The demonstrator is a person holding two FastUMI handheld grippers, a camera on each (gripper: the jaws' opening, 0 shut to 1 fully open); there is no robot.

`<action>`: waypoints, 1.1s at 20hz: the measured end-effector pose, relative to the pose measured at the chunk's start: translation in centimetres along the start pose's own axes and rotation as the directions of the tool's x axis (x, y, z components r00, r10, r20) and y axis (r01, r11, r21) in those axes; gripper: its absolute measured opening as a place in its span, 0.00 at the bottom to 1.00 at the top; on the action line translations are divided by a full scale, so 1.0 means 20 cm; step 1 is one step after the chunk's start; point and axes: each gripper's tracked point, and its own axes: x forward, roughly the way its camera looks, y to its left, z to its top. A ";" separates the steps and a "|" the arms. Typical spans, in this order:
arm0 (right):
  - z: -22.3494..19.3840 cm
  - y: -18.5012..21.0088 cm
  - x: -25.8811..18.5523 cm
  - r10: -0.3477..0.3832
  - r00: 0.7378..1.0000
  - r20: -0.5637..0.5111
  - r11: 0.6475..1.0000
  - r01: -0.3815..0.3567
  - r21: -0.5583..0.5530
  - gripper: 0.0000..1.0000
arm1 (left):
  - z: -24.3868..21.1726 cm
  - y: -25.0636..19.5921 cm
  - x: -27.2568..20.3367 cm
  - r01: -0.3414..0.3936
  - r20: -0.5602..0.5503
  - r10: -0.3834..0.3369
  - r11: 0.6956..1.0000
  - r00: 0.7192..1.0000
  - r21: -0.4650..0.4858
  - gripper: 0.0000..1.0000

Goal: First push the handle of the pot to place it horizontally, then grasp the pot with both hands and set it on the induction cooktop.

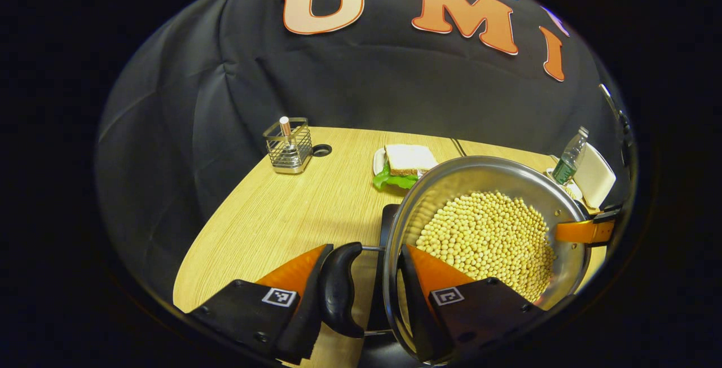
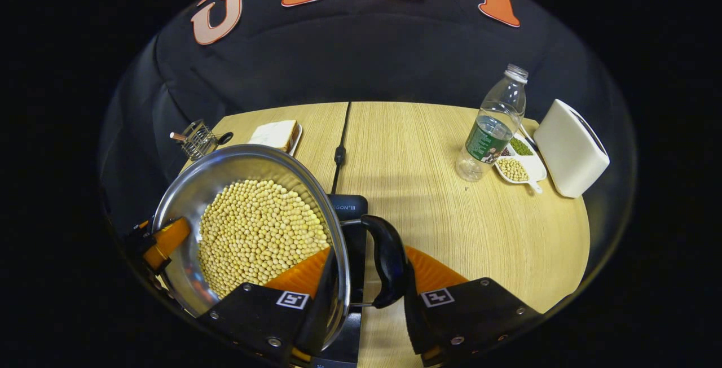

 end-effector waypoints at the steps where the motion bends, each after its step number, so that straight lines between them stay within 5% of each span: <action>1: -0.01 0.00 0.00 -0.003 1.000 -0.001 1.000 0.003 -0.002 0.53 | 0.00 0.00 0.00 0.000 -0.001 0.000 1.000 1.000 0.002 0.72; 2: -0.01 0.00 0.01 -0.005 1.000 0.005 1.000 0.005 -0.013 0.60 | 0.00 0.00 0.00 -0.004 -0.004 0.004 1.000 1.000 0.001 0.72; 11: -0.02 0.01 -0.09 0.063 0.998 0.014 0.998 -0.063 -0.021 0.73 | 0.05 0.01 -0.03 -0.051 0.041 0.052 0.999 0.998 -0.004 0.81; 15: 0.06 -0.01 -0.27 0.085 0.990 0.116 0.996 -0.082 -0.032 0.76 | 0.20 -0.01 -0.12 -0.083 0.147 0.079 0.996 0.986 0.015 0.83; 18: 0.11 -0.04 -0.38 0.089 0.977 0.195 0.995 -0.079 -0.060 0.78 | 0.27 -0.11 -0.27 -0.036 0.184 0.043 0.998 0.982 -0.042 0.77; 22: 0.19 -0.11 -0.53 0.076 0.938 0.339 0.996 -0.053 -0.077 0.73 | 0.39 -0.20 -0.50 -0.027 0.278 0.043 0.998 0.960 -0.062 0.80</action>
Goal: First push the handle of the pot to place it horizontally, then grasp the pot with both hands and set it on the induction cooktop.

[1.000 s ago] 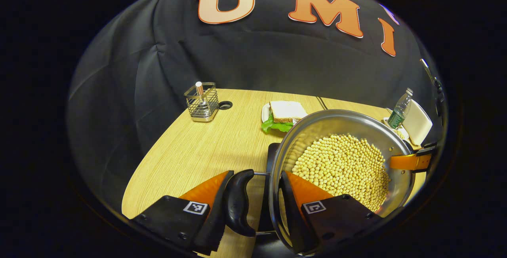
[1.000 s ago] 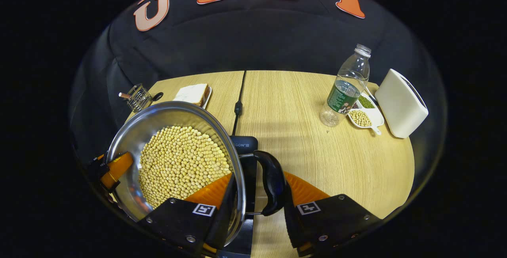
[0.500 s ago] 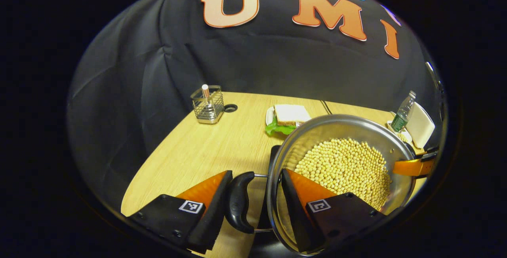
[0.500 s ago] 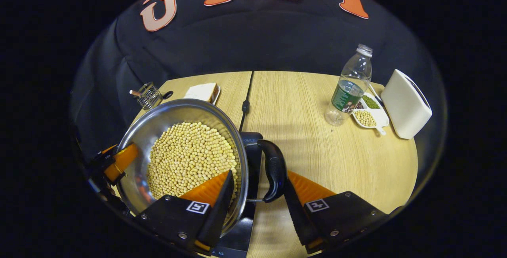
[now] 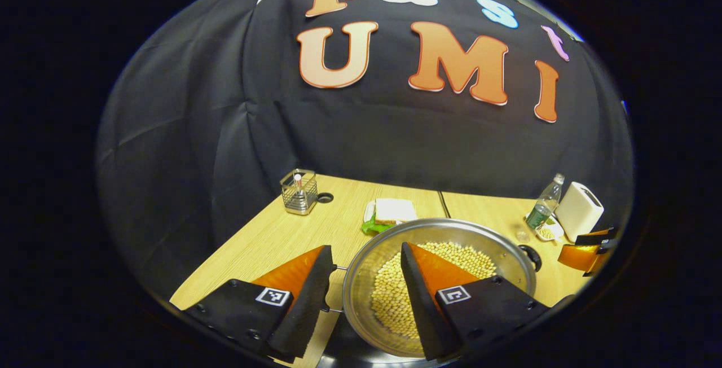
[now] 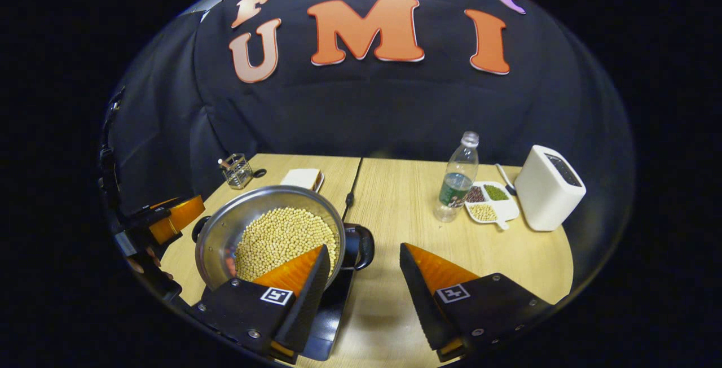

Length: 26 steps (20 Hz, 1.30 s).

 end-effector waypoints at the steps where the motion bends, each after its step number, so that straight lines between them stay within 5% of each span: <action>1: 0.02 -0.01 -0.01 -0.013 0.999 0.041 1.000 0.013 0.001 0.78 | 0.05 -0.04 -0.05 0.012 0.026 -0.012 1.000 1.000 -0.002 0.80; 8: 0.20 -0.08 -0.09 -0.007 0.976 0.216 1.000 0.008 -0.005 0.77 | 0.35 -0.19 -0.40 0.034 0.192 -0.032 0.999 0.981 -0.007 0.80; 13: 0.36 -0.32 -0.38 -0.104 0.908 0.405 0.993 0.118 -0.009 0.78 | 0.44 -0.33 -0.68 0.156 0.227 -0.145 0.987 0.963 -0.033 0.79; 19: 0.48 -0.32 -0.73 -0.084 0.842 0.532 0.991 0.128 -0.046 0.80 | 0.68 -0.26 -0.99 0.115 0.377 -0.106 0.993 0.920 -0.001 0.79; 22: 0.56 -0.32 -0.93 -0.113 0.807 0.579 0.982 0.179 -0.058 0.89 | 0.76 -0.23 -1.15 0.121 0.390 -0.111 0.993 0.914 -0.001 0.92; 26: 0.62 -0.33 -1.16 -0.135 0.756 0.640 0.974 0.219 -0.053 0.91 | 0.85 -0.16 -1.34 0.094 0.441 -0.094 0.995 0.893 0.022 0.94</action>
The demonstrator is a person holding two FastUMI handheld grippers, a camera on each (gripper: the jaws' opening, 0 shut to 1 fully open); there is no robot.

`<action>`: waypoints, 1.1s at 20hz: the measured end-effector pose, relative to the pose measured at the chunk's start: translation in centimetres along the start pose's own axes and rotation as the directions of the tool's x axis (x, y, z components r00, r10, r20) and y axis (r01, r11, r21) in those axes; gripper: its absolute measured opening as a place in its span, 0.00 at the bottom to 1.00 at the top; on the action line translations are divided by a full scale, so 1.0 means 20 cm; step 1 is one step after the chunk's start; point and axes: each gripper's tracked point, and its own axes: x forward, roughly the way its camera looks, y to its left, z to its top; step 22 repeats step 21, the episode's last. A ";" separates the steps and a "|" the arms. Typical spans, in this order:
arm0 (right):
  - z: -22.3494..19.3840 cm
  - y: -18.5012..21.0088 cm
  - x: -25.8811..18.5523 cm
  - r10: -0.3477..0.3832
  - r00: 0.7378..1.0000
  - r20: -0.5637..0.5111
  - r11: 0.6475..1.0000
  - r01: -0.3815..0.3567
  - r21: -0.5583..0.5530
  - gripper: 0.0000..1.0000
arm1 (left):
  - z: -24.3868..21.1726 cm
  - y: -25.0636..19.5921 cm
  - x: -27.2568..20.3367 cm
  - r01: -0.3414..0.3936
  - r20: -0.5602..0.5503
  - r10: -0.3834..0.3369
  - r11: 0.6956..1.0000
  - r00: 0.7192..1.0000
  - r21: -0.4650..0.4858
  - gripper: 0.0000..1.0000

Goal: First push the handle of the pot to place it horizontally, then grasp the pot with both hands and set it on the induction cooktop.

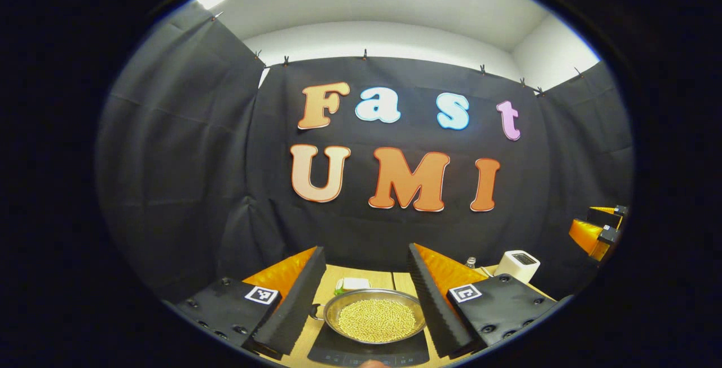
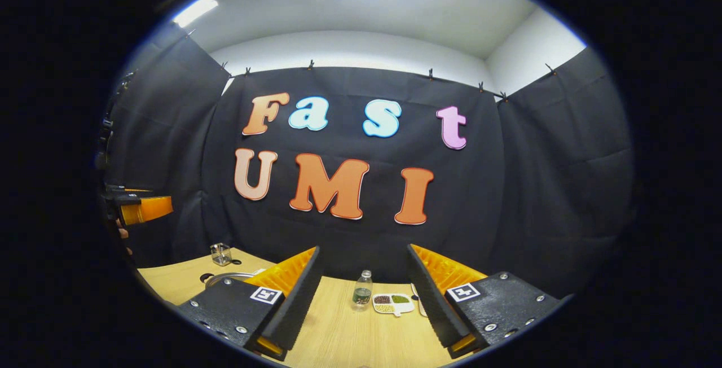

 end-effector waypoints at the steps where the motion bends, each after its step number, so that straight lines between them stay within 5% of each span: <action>1: 0.03 0.00 -0.04 0.008 1.000 0.015 1.000 -0.008 0.004 0.91 | 0.03 0.01 -0.05 -0.006 0.013 0.006 1.000 1.000 0.015 0.97; 2: 0.07 0.00 -0.06 0.013 0.999 0.040 1.000 -0.013 0.010 0.88 | 0.05 0.01 -0.08 -0.008 0.029 0.008 1.000 1.000 0.017 0.97; 3: 0.12 0.00 -0.08 0.013 0.997 0.073 1.000 -0.014 0.014 0.97 | 0.05 -0.03 -0.12 0.005 0.030 -0.005 1.000 1.000 -0.015 0.97; 6: 0.22 0.01 -0.14 0.010 0.988 0.157 1.000 -0.013 0.018 0.93 | 0.11 -0.09 -0.21 0.029 0.047 -0.024 0.995 0.999 -0.095 0.99; 10: 0.26 0.07 -0.23 0.037 0.983 0.180 0.999 -0.031 -0.035 0.94 | 0.29 -0.06 -0.35 -0.006 0.150 0.009 1.000 0.989 -0.020 0.97; 15: 0.32 0.14 -0.33 0.099 0.976 0.192 0.993 -0.109 0.038 0.95 | 0.32 0.01 -0.46 -0.057 0.194 0.054 0.998 0.980 0.012 0.94; 18: 0.30 0.02 -0.29 0.026 0.984 0.179 1.000 -0.023 -0.018 0.95 | 0.36 0.05 -0.49 -0.068 0.200 0.069 0.998 0.977 -0.012 0.97; 22: 0.30 0.03 -0.31 0.035 0.986 0.165 0.999 -0.035 -0.003 0.95 | 0.40 0.07 -0.48 -0.073 0.204 0.075 0.997 0.976 -0.019 0.97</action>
